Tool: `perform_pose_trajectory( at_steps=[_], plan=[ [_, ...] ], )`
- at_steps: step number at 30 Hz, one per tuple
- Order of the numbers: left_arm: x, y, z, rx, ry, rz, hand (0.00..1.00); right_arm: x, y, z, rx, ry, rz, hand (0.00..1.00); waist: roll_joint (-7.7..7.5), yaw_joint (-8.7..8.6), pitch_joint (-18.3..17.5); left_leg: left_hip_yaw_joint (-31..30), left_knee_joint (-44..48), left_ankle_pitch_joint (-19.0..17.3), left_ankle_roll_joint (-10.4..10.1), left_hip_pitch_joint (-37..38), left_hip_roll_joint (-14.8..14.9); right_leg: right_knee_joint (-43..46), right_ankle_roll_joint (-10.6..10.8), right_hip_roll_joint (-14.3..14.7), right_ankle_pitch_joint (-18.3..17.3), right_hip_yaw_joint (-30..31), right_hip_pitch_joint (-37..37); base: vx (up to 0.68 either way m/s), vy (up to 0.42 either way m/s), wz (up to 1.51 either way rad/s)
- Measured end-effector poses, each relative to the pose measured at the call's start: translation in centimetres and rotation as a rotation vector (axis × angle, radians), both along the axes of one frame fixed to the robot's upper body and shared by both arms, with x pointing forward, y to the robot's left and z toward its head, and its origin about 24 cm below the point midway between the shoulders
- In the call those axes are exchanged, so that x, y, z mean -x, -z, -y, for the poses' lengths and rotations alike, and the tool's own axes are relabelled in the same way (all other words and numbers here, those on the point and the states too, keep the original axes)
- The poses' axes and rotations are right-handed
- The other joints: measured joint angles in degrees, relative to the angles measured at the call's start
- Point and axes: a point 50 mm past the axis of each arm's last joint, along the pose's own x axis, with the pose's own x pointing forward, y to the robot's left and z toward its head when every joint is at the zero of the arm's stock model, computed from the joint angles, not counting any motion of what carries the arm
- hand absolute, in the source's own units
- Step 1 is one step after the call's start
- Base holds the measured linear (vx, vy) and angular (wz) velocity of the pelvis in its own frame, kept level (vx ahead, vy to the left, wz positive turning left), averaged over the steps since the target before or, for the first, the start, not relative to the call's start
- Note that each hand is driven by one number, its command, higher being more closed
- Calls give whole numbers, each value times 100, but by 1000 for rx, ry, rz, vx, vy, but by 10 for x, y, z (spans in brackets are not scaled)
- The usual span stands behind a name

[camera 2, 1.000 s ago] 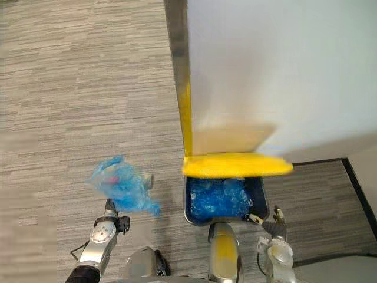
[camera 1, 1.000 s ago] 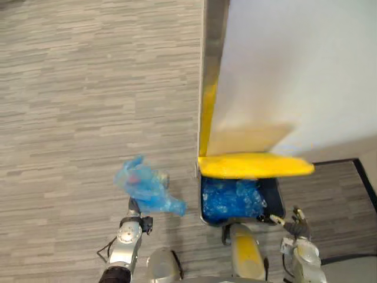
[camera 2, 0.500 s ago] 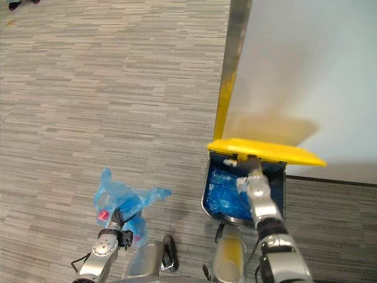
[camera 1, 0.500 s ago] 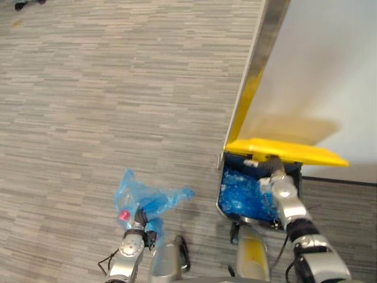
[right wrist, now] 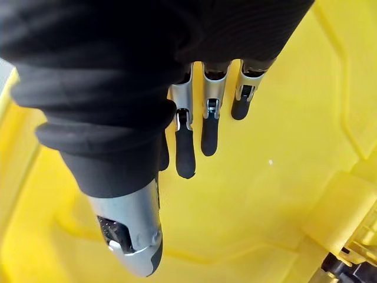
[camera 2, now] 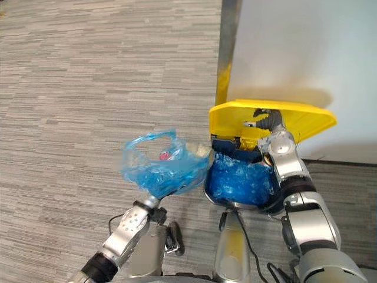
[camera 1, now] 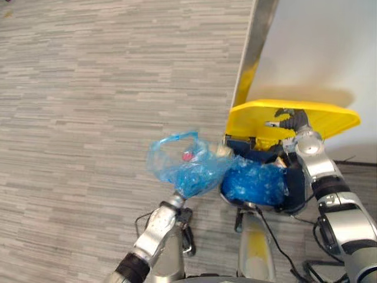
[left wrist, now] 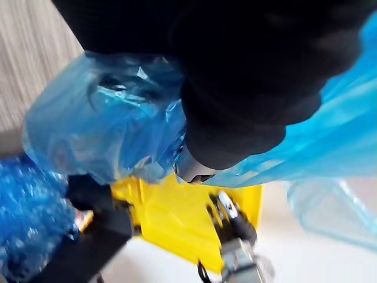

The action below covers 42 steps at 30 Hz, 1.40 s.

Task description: Gather rubbish on tea table into small bin, then transfer packed bag to large trash can.

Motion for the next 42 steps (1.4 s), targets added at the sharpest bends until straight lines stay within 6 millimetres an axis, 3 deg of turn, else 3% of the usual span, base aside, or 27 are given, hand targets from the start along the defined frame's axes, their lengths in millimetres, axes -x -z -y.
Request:
perform_pose_trajectory(
  at_steps=[4, 6, 10, 12, 16, 17, 21, 24, 27, 33, 35, 38, 40, 42],
  plan=[
    [-25, -41, 41, 9, 105, 135, 100, -11, -36, -15, 40, -51, 80, 0, 0, -145, 216, 97, 250, -29, -28, -351, 101, 144, -14, 87, 35, 130, -402, -32, -48, -17],
    [-37, -49, 54, -4, 102, 148, 100, -15, -54, -22, 56, -75, 119, 0, -7, -241, 294, 174, 325, -55, -10, -499, 144, 131, 12, 104, 77, 200, -579, -15, -40, -23],
    [-58, -52, 77, -113, 81, 146, 100, -19, -86, -33, 82, -108, 199, 0, -11, -340, 452, 375, 419, -124, -8, -842, 268, -49, 22, 267, 268, 378, -963, 9, -24, -31],
    [-66, -51, 82, -172, 62, 143, 100, -18, -95, -32, 93, -107, 220, 0, -23, -418, 461, 440, 450, -125, -8, -1079, 311, -152, 4, 324, 369, 429, -1193, 29, -20, -25],
    [-77, -47, 85, -276, 10, 125, 100, -14, -117, -50, 120, -173, 303, 0, -27, -445, 555, 642, 790, -285, -75, -1548, 647, -185, -42, 573, 475, 518, -1674, 65, -32, -40],
    [-79, -48, 85, -287, -7, 124, 0, -10, -125, -58, 114, -209, 345, 0, -34, -460, 560, 730, 911, -335, -101, -1679, 779, -166, -58, 645, 489, 542, -1846, 119, -39, -43],
    [-90, -58, 75, -315, -76, 160, 0, 10, -155, -86, 113, -323, 506, 0, -72, -458, 599, 982, 1286, -489, -102, -2095, 1056, 113, -66, 764, 471, 669, -2437, 115, -37, -29],
    [-102, -60, 58, -311, -197, 133, 0, 21, -161, -98, 103, -376, 570, 0, -79, -411, 603, 1127, 1431, -551, -124, -2232, 1212, 194, -66, 785, 471, 679, -2614, 26, -6, -5],
    [-108, -61, 48, -325, -260, 131, 0, 29, -161, -113, 75, -438, 618, 0, -79, -424, 602, 1391, 1477, -557, -112, -2215, 1375, 210, -68, 754, 473, 675, -2672, 25, -9, 5],
    [-109, -57, 42, -394, -285, 133, 0, 41, -153, -129, 44, -506, 659, 0, -133, -387, 595, 1508, 1527, -562, -91, -2051, 1376, 281, -67, 678, 473, 716, -2565, 2, 6, 0],
    [-107, -52, 42, -397, -282, 124, 0, 39, -140, -123, 21, -484, 625, 0, -214, -290, 588, 1505, 1498, -548, -70, -1864, 1372, 307, -73, 668, 461, 702, -2398, -1, 3, 6],
    [-101, -45, 41, -388, -274, 120, 0, 35, -106, -115, -13, -453, 529, 0, -350, -292, 577, 1507, 1345, -505, -143, -1430, 1334, 349, -93, 498, 352, 541, -1934, -1, 1, 42],
    [-93, -40, 45, -393, -240, 129, 0, 34, -79, -107, -29, -415, 447, 0, -393, -265, 559, 1508, 1262, -451, -184, -1097, 1298, 449, -114, 366, 227, 433, -1598, 6, 5, 47],
    [-86, -28, 41, -417, -211, 123, 0, 36, -46, -104, -73, -387, 358, 0, -555, -217, 474, 1485, 1137, -408, -165, -746, 1119, 584, -59, 200, 109, 427, -1300, -11, 27, 32]
  ],
)
